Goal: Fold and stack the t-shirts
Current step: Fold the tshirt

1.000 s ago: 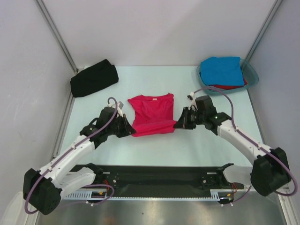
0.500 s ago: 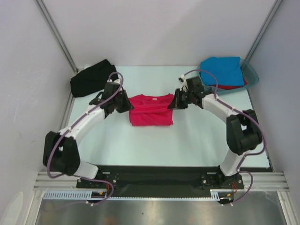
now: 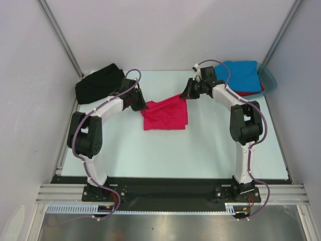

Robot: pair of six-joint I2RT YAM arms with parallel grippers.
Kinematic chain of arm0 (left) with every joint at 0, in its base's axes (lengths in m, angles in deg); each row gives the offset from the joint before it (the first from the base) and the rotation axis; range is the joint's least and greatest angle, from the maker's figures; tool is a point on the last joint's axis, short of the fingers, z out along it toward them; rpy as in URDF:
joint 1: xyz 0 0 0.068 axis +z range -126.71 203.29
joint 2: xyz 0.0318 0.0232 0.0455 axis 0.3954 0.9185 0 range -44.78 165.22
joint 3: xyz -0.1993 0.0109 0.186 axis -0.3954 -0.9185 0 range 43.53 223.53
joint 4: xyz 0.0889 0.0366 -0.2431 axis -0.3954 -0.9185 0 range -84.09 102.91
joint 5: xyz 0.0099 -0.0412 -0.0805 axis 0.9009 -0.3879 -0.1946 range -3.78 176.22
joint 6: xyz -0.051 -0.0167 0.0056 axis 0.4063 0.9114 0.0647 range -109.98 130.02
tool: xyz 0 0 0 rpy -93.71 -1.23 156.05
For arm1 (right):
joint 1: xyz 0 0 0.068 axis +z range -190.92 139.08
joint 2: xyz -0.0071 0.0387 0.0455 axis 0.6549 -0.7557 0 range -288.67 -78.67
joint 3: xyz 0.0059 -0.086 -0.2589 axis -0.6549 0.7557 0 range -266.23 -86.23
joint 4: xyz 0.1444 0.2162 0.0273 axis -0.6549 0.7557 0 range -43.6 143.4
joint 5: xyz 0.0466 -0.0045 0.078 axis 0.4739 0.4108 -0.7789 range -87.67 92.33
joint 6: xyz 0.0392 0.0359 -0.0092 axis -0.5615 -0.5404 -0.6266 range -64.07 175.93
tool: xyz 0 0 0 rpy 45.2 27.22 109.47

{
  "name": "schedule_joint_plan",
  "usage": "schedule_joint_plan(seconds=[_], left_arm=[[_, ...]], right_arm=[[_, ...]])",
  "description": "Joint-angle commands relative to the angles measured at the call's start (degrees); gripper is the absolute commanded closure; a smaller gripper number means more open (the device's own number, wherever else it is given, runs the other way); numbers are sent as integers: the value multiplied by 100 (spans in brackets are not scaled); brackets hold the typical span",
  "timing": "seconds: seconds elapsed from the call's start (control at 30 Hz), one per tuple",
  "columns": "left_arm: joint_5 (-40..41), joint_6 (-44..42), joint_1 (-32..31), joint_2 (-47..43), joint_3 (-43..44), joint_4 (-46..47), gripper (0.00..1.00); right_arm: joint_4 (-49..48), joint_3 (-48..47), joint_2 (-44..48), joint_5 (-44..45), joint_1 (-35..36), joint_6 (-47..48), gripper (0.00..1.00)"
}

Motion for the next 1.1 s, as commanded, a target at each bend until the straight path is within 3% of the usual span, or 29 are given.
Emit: schedule_joint_plan(seconds=[0.0,0.37,0.47,0.5,0.53,0.57,0.7,0.83,1.07], left_arm=[[-119,-125,161,238,344,243,92],[-348,-169,565,1065,1293,225,94],[-339,-195,671,1328,1653,225,93],[-426,-195,689,1390,1811,287,91],[-514,-204,732,1486,1917,278,87],[-593,-204,776,1609,2074,287,64],[-305,-309,812,1628,2121,295,20],[-268,-529,838,1409,2076,305,16],[-1639,-37,768,670,1032,1420,14]], right_arm=[[69,-548,-403,-121,-96,98,95],[-28,-1234,-1108,-280,-351,-25,91],[130,-1646,-1318,-245,-430,79,78],[113,-1760,-1354,-184,-448,80,63],[130,-1822,-1381,-131,-474,106,56],[130,-1875,-1424,-87,-474,202,51],[358,-2095,-1390,519,-474,448,47],[499,-1912,-1039,652,-430,590,47],[166,-639,-151,591,-105,485,48]])
